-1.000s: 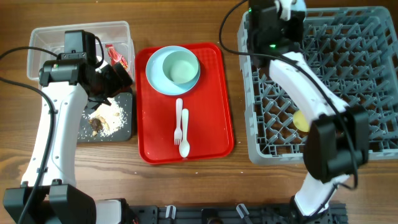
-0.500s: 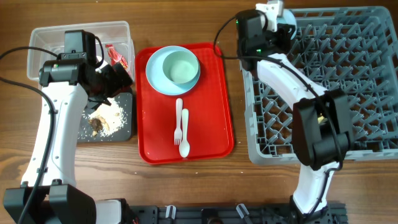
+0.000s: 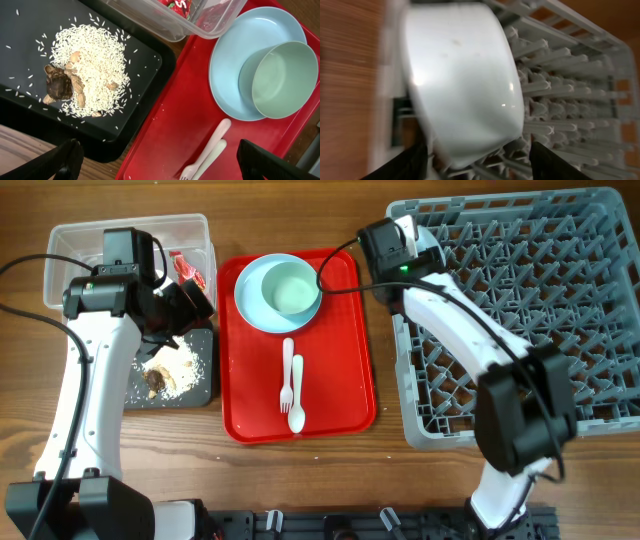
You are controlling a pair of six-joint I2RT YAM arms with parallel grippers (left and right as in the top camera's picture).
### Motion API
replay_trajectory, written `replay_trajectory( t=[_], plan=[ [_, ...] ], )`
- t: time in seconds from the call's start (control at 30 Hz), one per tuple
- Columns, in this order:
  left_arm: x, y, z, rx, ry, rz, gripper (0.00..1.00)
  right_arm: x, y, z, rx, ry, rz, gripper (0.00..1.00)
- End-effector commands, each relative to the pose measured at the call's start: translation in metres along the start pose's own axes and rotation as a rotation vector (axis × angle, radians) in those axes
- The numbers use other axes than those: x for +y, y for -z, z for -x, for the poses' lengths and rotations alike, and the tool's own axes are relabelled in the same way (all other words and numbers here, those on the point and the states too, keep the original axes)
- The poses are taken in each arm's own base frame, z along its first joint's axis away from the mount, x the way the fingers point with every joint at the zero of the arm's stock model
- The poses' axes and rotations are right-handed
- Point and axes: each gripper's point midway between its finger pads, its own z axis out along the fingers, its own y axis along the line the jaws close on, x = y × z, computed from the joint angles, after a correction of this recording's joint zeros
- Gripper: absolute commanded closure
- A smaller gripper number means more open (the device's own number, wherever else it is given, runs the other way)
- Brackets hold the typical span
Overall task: Sort waste into correct bins and load items into the dishwasher rack
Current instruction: 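Grasp the light-blue bowl with right gripper and place it in the rack, then grasp the green bowl with right gripper and place it in the rack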
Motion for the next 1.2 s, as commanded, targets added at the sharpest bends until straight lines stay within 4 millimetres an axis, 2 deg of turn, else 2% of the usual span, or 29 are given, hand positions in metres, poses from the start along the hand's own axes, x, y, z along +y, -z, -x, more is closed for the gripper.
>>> replay_trajectory(
  t=[0.0,0.03,0.1,0.13,0.17,0.23,0.27,0.3,0.33,0.37,0.4,0.5,0.53,0.6,0.67,0.73,0.8,0.83,0.87,0.9,0.97,1.03,1.07,1.17],
  plan=[
    [0.008,0.002,0.004,-0.019,0.017,0.031,0.0,0.015,0.07,0.034,-0.146,-0.092,0.348,0.3],
    [0.013,0.002,0.003,-0.02,0.018,0.06,0.0,0.034,0.107,0.048,-0.222,-0.105,0.569,0.31],
    [0.017,0.002,0.002,-0.019,0.018,0.079,0.0,0.061,0.148,0.066,-0.311,-0.121,0.839,0.32],
    [0.017,0.002,0.002,-0.018,0.018,0.079,0.0,0.075,0.161,0.074,-0.325,-0.163,0.948,0.32],
    [0.017,0.002,0.002,-0.018,0.018,0.078,0.0,0.087,0.159,0.077,-0.309,-0.198,0.978,0.32],
    [0.017,0.002,0.002,-0.018,0.018,0.078,0.0,0.118,0.146,0.074,-0.255,-0.212,1.003,0.32],
    [0.017,0.002,0.002,-0.019,0.018,0.078,0.0,0.139,0.131,0.069,-0.213,-0.217,1.001,0.32],
    [0.017,0.002,0.002,-0.019,0.018,0.078,0.0,0.152,0.119,0.065,-0.177,-0.24,0.982,0.32],
    [0.017,0.002,0.002,-0.019,0.018,0.078,0.0,0.172,0.095,0.056,-0.127,-0.263,0.937,0.34],
    [0.017,0.002,0.002,-0.019,0.018,0.078,0.0,0.18,0.083,0.051,-0.098,-0.28,0.913,0.37],
    [0.017,0.002,0.002,-0.019,0.018,0.078,0.0,0.194,0.06,0.039,-0.04,-0.319,0.867,0.41],
    [0.017,0.002,0.002,-0.019,0.018,0.077,0.0,0.204,0.031,0.022,0.039,-0.383,0.798,0.46],
    [0.017,0.002,0.002,-0.019,0.018,0.077,0.0,0.208,0.026,0.018,0.055,-0.394,0.795,0.5],
    [0.017,0.002,0.002,-0.019,0.018,0.077,0.0,0.213,0.02,0.013,0.079,-0.406,0.79,0.58],
    [0.017,0.002,0.002,-0.019,0.018,0.077,0.0,0.215,0.017,0.008,0.11,-0.441,0.785,0.81],
    [0.017,0.002,0.002,-0.019,0.018,0.077,0.0,0.215,0.017,0.01,0.112,-0.465,0.787,0.96],
    [0.016,0.002,0.003,-0.022,0.018,0.075,0.0,0.21,0.02,0.02,0.08,-0.475,0.792,0.96],
    [0.016,0.002,0.004,-0.026,0.018,0.073,0.0,0.199,0.023,0.028,0.05,-0.485,0.773,0.96],
    [0.015,0.002,0.005,-0.029,0.018,0.07,0.0,0.174,0.033,0.044,-0.019,-0.477,0.753,0.96],
    [0.015,0.002,0.005,-0.031,0.018,0.07,0.0,0.157,0.04,0.052,-0.055,-0.474,0.735,0.96],
    [0.015,0.002,0.005,-0.031,0.018,0.069,0.0,0.071,0.072,0.081,-0.22,-0.45,0.61,0.96],
    [0.015,0.002,0.005,-0.031,0.018,0.07,0.0,-0.008,0.091,0.087,-0.325,-0.398,0.438,0.96],
    [0.015,0.002,0.005,-0.032,0.018,0.07,0.0,-0.054,0.093,0.084,-0.356,-0.371,0.307,0.96],
    [0.013,0.002,0.007,-0.039,0.018,0.064,0.0,-0.159,0.082,0.067,-0.349,-0.245,-0.066,0.96]
  ],
)
